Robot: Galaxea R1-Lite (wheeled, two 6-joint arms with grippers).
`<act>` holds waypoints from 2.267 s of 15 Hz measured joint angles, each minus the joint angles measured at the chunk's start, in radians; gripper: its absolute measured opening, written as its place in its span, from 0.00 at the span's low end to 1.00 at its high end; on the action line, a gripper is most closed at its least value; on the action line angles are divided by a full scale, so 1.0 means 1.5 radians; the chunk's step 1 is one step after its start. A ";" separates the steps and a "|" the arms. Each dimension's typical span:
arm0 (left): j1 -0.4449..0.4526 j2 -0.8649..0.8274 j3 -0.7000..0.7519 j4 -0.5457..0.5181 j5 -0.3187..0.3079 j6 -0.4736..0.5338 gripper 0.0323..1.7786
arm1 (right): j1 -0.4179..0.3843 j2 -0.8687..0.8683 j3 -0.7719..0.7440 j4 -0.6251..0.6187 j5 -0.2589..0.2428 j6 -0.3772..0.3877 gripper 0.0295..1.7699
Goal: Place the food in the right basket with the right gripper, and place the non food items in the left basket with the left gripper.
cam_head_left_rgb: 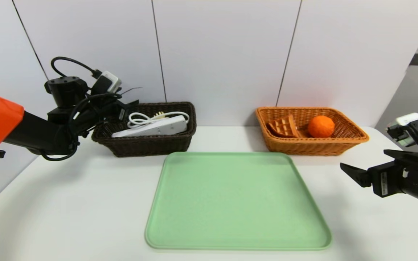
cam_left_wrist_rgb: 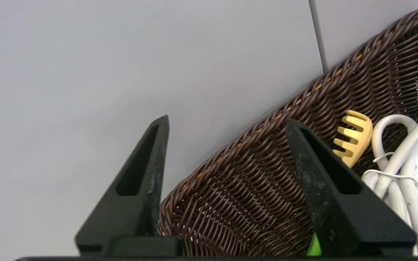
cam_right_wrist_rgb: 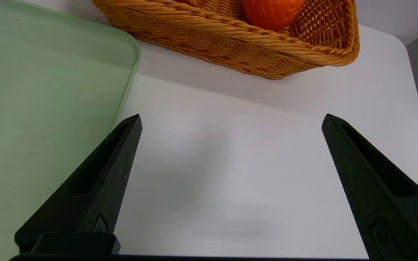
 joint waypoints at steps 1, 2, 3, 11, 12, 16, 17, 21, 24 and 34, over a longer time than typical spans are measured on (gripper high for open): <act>0.000 -0.002 -0.002 0.001 0.003 -0.010 0.69 | 0.000 -0.001 -0.003 0.000 0.001 -0.001 0.97; 0.000 -0.007 -0.002 0.002 0.006 -0.030 0.72 | 0.000 -0.003 -0.006 0.001 0.001 -0.001 0.97; 0.000 -0.015 -0.001 0.005 0.016 -0.052 0.75 | 0.000 -0.004 -0.010 0.000 0.001 -0.001 0.97; -0.035 -0.190 0.026 0.256 0.334 -0.192 0.88 | -0.012 -0.019 -0.057 0.001 -0.003 0.002 0.97; -0.040 -0.224 0.036 0.300 0.370 -0.220 0.89 | -0.019 -0.029 -0.058 0.001 -0.003 0.002 0.97; -0.050 -0.337 0.118 0.381 0.443 -0.307 0.92 | -0.048 -0.087 -0.046 0.001 -0.001 -0.001 0.97; -0.052 -0.364 0.149 0.383 0.449 -0.310 0.92 | -0.054 -0.103 -0.042 0.002 0.000 -0.002 0.97; -0.074 -0.469 0.254 0.381 0.467 -0.315 0.94 | -0.082 -0.175 -0.003 0.008 0.001 0.001 0.97; -0.086 -0.547 0.355 0.351 0.486 -0.335 0.94 | -0.092 -0.243 0.063 0.009 0.005 0.000 0.97; -0.070 -0.800 0.634 0.275 0.486 -0.350 0.95 | -0.129 -0.563 0.193 0.199 0.090 0.001 0.97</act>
